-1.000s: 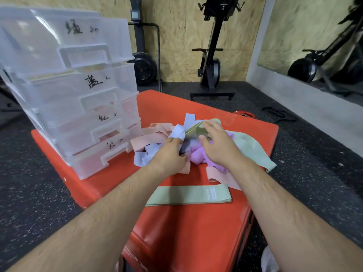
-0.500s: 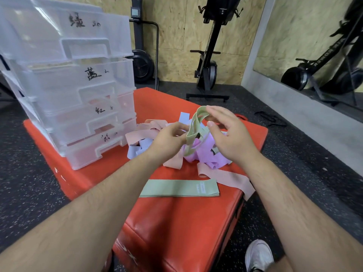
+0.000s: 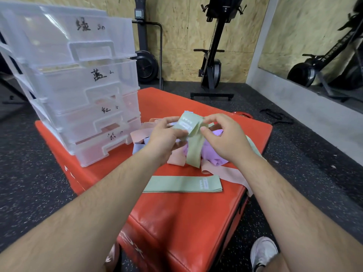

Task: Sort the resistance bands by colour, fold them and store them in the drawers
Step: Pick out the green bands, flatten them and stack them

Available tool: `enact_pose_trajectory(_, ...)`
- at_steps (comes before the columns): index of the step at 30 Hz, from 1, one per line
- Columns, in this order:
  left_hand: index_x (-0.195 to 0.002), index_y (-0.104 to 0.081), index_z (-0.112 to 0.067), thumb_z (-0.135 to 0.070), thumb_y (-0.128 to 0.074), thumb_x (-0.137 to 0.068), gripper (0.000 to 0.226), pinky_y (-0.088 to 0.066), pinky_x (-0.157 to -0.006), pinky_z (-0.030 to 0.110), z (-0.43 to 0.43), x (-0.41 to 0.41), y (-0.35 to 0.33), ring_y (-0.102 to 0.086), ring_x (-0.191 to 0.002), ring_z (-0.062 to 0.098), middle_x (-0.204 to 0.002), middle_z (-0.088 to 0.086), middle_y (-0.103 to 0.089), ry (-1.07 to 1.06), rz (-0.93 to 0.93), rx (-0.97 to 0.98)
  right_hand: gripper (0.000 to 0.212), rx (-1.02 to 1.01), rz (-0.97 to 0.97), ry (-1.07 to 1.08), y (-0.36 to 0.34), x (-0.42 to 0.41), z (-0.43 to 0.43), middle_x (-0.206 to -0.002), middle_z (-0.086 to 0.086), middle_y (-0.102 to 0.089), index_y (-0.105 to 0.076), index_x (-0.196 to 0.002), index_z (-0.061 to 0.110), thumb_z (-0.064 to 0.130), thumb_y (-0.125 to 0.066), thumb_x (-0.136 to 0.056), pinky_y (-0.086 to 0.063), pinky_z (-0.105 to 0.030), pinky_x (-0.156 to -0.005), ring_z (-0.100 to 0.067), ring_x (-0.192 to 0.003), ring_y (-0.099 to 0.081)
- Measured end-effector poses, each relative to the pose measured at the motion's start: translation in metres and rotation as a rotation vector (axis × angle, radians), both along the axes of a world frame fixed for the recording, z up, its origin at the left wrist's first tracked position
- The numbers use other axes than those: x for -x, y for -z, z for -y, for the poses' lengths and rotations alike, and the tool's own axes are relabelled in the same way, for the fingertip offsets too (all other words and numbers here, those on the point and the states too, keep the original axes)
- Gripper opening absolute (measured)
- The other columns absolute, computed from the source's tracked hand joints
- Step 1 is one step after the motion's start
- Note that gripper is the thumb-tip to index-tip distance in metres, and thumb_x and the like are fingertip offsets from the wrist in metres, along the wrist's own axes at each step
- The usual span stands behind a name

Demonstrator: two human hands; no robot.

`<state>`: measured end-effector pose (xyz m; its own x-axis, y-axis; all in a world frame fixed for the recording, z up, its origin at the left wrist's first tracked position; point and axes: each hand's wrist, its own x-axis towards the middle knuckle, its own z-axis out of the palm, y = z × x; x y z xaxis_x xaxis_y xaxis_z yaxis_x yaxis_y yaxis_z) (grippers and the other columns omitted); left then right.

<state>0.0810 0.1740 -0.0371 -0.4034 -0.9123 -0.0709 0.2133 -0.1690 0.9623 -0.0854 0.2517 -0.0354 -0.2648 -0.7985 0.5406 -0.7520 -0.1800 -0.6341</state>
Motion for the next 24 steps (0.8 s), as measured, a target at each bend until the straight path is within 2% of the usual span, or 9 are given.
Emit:
enact_pose_trajectory(3, -0.119, -0.062, -0.012, 0.012, -0.067, -0.08, 0.046, -0.055, -0.064, 0.026, 0.006, -0.01, -0.002, -0.067, -0.075, 0.017, -0.103, 0.009, -0.068, -0.046, 0.124, 0.148, 0.019, -0.005, -0.025, 0.065, 0.001, -0.004, 0.001, -0.113, 0.023, -0.058, -0.057, -0.112, 0.032, 0.024, -0.058, -0.094, -0.042, -0.021, -0.088, -0.009, -0.112, -0.044)
enact_pose_trajectory(5, -0.116, -0.063, -0.013, 0.009, -0.069, -0.081, 0.042, -0.053, -0.068, 0.025, 0.008, -0.015, 0.0, -0.068, -0.077, 0.015, -0.102, 0.007, -0.071, -0.019, 0.206, 0.224, 0.032, -0.072, -0.005, -0.009, 0.003, -0.008, 0.005, -0.127, 0.018, -0.054, -0.052, -0.128, 0.041, 0.028, -0.053, -0.099, -0.034, -0.019, -0.097, 0.001, -0.119, -0.036)
enact_pose_trajectory(7, -0.114, -0.064, -0.014, 0.006, -0.068, -0.082, 0.038, -0.053, -0.073, 0.026, 0.008, -0.02, 0.002, -0.069, -0.084, 0.016, -0.101, 0.004, -0.074, 0.009, 0.247, 0.264, 0.042, -0.181, -0.022, -0.109, 0.009, -0.013, 0.012, -0.139, 0.01, -0.05, -0.045, -0.139, 0.045, 0.032, -0.051, -0.1, -0.03, -0.025, -0.108, 0.005, -0.127, -0.033)
enact_pose_trajectory(9, -0.111, -0.065, -0.015, 0.007, -0.065, -0.083, 0.036, -0.054, -0.077, 0.027, 0.008, -0.026, 0.002, -0.071, -0.088, 0.016, -0.1, 0.002, -0.076, 0.027, 0.267, 0.304, 0.044, -0.258, -0.025, -0.179, 0.017, -0.021, 0.02, -0.137, 0.008, -0.053, -0.044, -0.141, 0.044, 0.034, -0.053, -0.099, -0.034, -0.032, -0.112, -0.004, -0.132, -0.041)
enact_pose_trajectory(12, -0.109, -0.065, -0.015, 0.005, -0.063, -0.085, 0.031, -0.057, -0.083, 0.029, 0.008, -0.034, 0.002, -0.072, -0.094, 0.018, -0.103, 0.003, -0.075, 0.03, 0.323, 0.377, 0.035, -0.297, 0.087, -0.24, 0.024, -0.035, 0.029, -0.108, 0.004, -0.062, -0.05, -0.131, 0.04, 0.031, -0.058, -0.098, -0.051, -0.035, -0.091, -0.014, -0.103, -0.062)
enact_pose_trajectory(15, -0.104, -0.068, -0.015, -0.011, -0.068, -0.091, 0.014, -0.059, -0.081, 0.03, 0.01, -0.041, 0.001, -0.072, -0.09, 0.02, -0.097, 0.004, -0.073, 0.002, 0.385, 0.465, 0.021, -0.29, 0.09, -0.249, 0.027, -0.044, 0.035, -0.091, 0.001, -0.063, -0.054, -0.117, 0.032, 0.025, -0.06, -0.098, -0.047, -0.03, -0.072, -0.011, -0.075, -0.059)
enact_pose_trajectory(19, -0.095, -0.068, -0.011, -0.014, -0.068, -0.092, 0.004, -0.05, -0.057, 0.013, 0.012, -0.051, -0.003, -0.064, -0.064, 0.002, -0.083, 0.001, -0.067, -0.14, 0.378, 0.484, 0.013, -0.31, 0.185, -0.315, 0.022, -0.05, 0.037, -0.088, -0.007, -0.065, -0.056, -0.102, 0.031, 0.032, -0.067, -0.095, -0.05, -0.032, -0.067, -0.014, -0.073, -0.059)
enact_pose_trajectory(22, -0.094, -0.067, -0.008, -0.016, -0.068, -0.092, 0.008, -0.05, -0.056, 0.017, 0.017, -0.063, -0.008, -0.062, -0.061, 0.004, -0.081, 0.002, -0.066, -0.217, 0.319, 0.426, 0.011, -0.386, 0.173, -0.366, 0.023, -0.045, 0.036, -0.068, 0.014, -0.062, -0.059, -0.089, 0.027, 0.03, -0.068, -0.094, -0.045, -0.025, -0.063, -0.004, -0.063, -0.056)
enact_pose_trajectory(24, -0.09, -0.066, -0.011, -0.018, -0.068, -0.092, 0.008, -0.049, -0.054, 0.021, 0.022, -0.074, -0.013, -0.062, -0.059, 0.009, -0.08, 0.004, -0.067, -0.259, 0.279, 0.375, 0.017, -0.444, 0.164, -0.377, 0.028, -0.038, 0.037, -0.066, 0.014, -0.059, -0.062, -0.086, 0.021, 0.035, -0.07, -0.09, -0.044, -0.028, -0.067, -0.006, -0.064, -0.054)
